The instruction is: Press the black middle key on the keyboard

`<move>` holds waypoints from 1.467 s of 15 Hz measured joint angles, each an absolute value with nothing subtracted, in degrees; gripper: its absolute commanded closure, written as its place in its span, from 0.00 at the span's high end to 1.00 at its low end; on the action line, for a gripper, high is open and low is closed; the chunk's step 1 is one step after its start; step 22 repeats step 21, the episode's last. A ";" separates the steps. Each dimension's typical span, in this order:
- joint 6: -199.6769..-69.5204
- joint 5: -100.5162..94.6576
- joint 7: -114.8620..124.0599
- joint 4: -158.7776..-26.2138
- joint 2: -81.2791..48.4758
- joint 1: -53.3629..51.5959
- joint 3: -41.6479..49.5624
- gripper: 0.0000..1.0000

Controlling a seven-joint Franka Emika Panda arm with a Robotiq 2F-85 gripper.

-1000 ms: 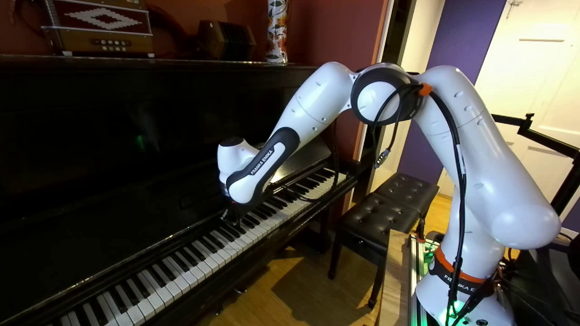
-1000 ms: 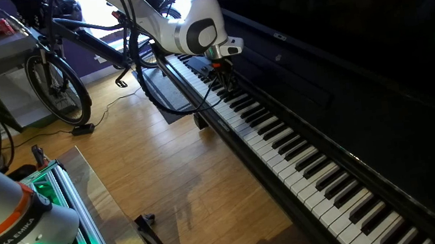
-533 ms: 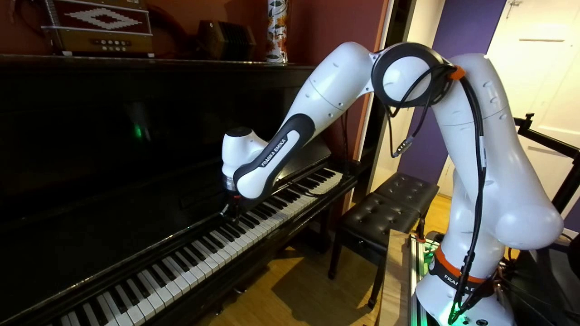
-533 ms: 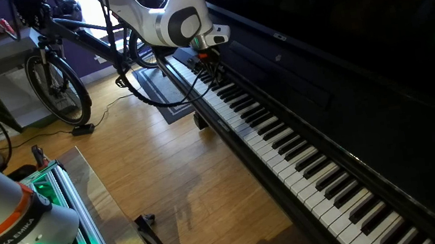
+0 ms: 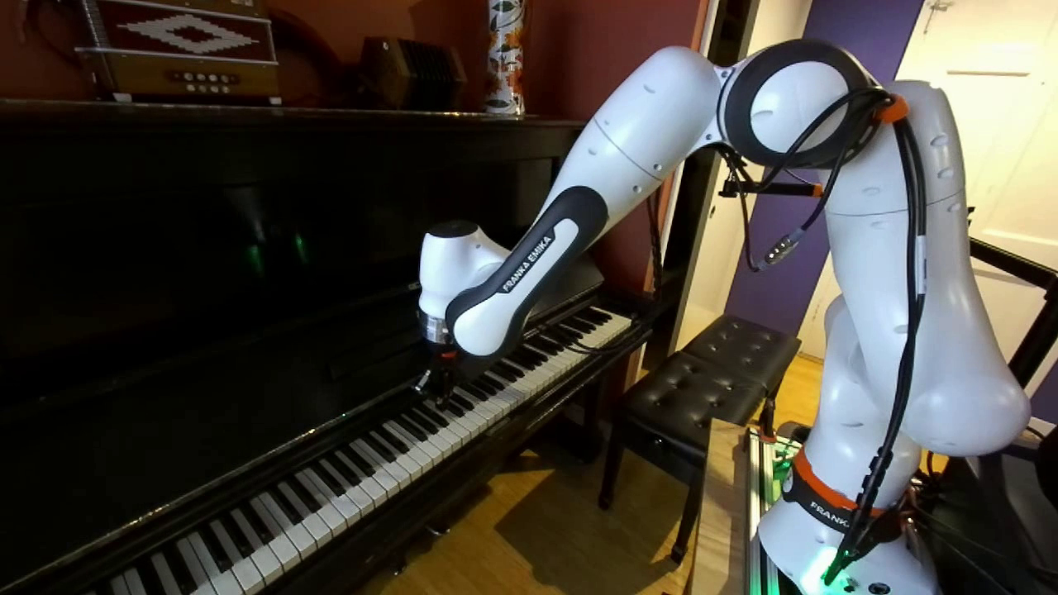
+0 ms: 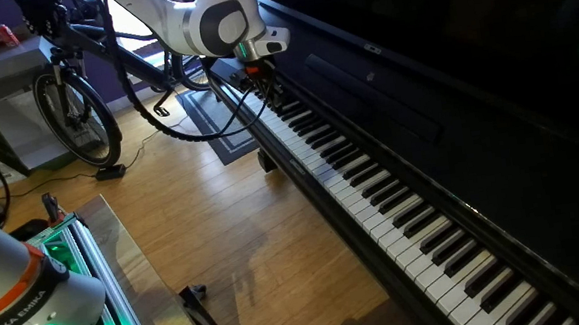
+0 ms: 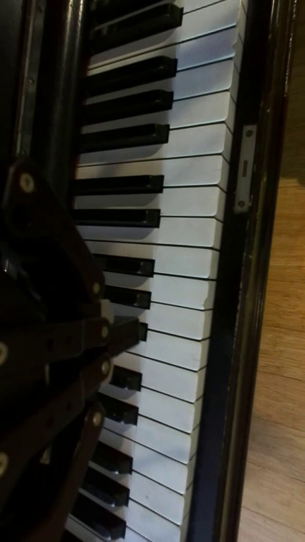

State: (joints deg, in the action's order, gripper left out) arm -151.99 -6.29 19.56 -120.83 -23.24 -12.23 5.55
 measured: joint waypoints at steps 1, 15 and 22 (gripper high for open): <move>-151.99 -6.28 19.55 -121.31 -23.04 -12.24 5.24 0.40; -125.56 -8.92 20.40 -127.89 -4.79 -11.26 2.34 1.00; -126.53 -9.26 19.84 -134.10 1.49 -8.15 0.81 1.00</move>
